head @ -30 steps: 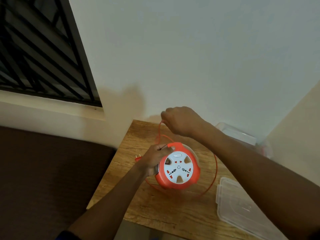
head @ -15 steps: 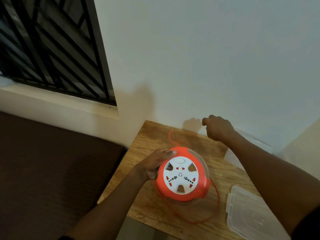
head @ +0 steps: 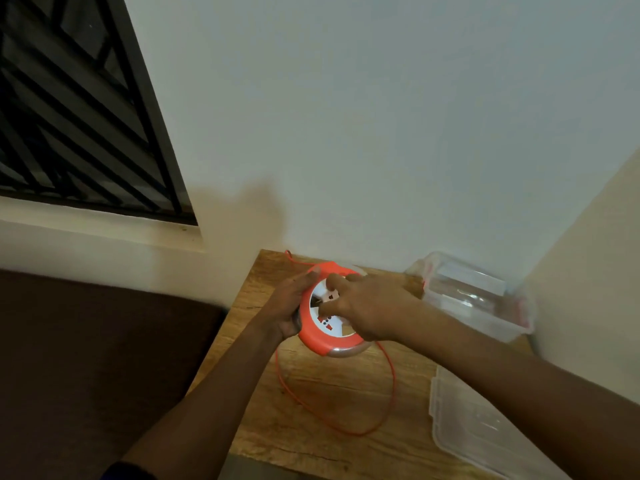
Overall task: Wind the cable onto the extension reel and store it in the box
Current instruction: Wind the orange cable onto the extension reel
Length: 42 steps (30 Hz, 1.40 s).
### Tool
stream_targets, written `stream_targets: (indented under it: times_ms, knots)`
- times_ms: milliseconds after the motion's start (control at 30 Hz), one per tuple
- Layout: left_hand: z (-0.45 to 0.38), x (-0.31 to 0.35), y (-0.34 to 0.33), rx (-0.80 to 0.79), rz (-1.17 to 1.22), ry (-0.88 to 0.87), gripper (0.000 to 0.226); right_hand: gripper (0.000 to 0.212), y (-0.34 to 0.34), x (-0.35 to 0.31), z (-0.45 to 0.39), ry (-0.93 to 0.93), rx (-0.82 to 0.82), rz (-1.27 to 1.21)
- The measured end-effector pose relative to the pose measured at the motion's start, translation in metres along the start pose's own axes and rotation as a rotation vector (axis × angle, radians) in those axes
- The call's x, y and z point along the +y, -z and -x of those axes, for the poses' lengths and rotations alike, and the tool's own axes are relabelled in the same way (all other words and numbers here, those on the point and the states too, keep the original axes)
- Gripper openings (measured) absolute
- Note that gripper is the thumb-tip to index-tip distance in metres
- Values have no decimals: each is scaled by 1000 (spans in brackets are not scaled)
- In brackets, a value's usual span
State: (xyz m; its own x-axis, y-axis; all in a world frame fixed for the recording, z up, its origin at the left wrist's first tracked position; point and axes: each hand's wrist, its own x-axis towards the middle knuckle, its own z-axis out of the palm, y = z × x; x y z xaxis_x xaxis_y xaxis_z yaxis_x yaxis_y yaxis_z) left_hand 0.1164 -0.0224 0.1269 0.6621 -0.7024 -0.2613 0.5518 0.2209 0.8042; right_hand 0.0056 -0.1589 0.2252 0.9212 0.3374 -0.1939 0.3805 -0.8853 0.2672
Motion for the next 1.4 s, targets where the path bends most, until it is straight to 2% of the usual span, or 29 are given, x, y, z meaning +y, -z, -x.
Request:
stream_targets:
  times_ms: [133, 333, 467, 533, 600, 667, 767, 900, 933, 1000, 1100, 1167, 1233, 1333, 1400]
  knots:
    - [-6, 0, 1, 35, -37, 19, 58, 59, -5, 2, 4, -23, 86, 108]
    - [-8, -1, 1, 22, -52, 68, 58, 88, -28, -2, 3, -129, 65, 146]
    - [-10, -4, -2, 8, -65, 16, 63, 75, -29, 1, -2, -141, 109, 142]
    - [-12, -4, -4, 22, -20, -31, 63, 59, -26, -1, -5, -282, 205, 20]
    - [-15, -5, -6, 47, 25, -58, 59, 47, -20, -3, -10, -502, 312, -222]
    - [-16, -6, -9, 96, 42, -91, 56, 41, -16, -5, -17, -636, 283, -399]
    - [-16, -9, -8, 173, 16, -114, 50, 46, -21, -9, -22, -740, 184, -584]
    - [-16, -14, -8, 261, 33, -134, 45, 53, -27, -8, -22, -811, 177, -880]
    - [-17, -14, -8, 266, 33, -144, 45, 53, -28, -10, -22, -814, 178, -861]
    - [-20, -13, -9, 255, 26, -154, 44, 51, -28, -15, -20, -792, 199, -641]
    - [-20, -7, -9, 225, -25, -119, 49, 44, -24, -13, -15, -580, 307, -225]
    - [-20, -2, -8, 187, -51, -101, 56, 50, -24, -2, -11, -369, 292, -147]
    - [-19, 1, -6, 144, -54, -99, 63, 65, -23, 9, -7, -238, 180, -112]
    - [-17, 2, -2, 95, -91, -78, 65, 80, -21, 15, -2, -149, 102, 48]
    - [-18, 1, -2, 67, -118, -72, 66, 77, -17, 12, -1, -151, 108, 108]
